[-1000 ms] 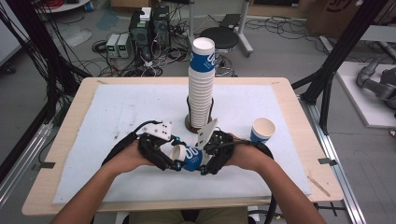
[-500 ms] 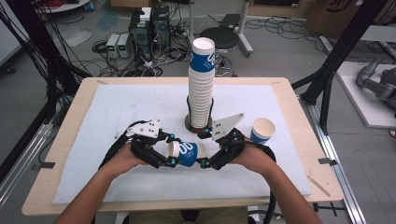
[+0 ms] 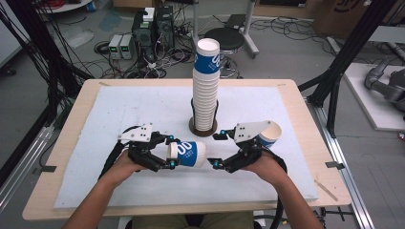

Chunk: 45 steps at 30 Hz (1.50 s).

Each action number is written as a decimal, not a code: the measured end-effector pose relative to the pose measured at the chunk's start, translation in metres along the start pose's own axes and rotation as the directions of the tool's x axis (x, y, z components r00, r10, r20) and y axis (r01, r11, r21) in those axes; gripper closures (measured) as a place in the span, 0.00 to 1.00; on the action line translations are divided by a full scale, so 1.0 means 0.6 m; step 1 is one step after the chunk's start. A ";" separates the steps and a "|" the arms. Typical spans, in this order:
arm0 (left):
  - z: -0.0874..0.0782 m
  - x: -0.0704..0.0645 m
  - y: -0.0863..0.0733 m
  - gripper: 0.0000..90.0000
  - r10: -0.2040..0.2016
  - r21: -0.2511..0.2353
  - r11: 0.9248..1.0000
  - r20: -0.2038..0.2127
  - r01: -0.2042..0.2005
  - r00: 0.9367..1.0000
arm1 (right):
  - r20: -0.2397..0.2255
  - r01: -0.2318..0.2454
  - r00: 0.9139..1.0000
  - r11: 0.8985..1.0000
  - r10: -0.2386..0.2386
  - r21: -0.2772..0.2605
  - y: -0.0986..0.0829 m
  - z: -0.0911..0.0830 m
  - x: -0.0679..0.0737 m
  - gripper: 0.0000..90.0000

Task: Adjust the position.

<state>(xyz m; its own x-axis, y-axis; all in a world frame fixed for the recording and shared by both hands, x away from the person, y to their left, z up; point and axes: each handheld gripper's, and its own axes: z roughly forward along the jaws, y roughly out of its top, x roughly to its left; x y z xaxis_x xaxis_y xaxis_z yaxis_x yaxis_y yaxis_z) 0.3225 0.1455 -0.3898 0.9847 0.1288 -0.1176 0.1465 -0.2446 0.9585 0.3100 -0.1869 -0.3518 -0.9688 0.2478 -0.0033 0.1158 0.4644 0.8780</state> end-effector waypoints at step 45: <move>0.005 -0.009 -0.013 0.34 0.024 -0.133 0.991 0.101 -0.011 0.995 | -0.132 -0.099 0.988 0.989 0.084 -0.111 -0.056 0.029 0.016 0.22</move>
<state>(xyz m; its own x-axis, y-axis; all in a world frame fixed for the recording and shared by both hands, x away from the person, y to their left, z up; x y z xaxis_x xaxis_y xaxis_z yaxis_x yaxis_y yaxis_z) 0.3165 0.1437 -0.3976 0.9925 0.0251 -0.1198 0.1219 -0.1158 0.9858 0.3009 -0.1853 -0.3894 -0.9760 0.1715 0.1339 0.1862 0.3400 0.9218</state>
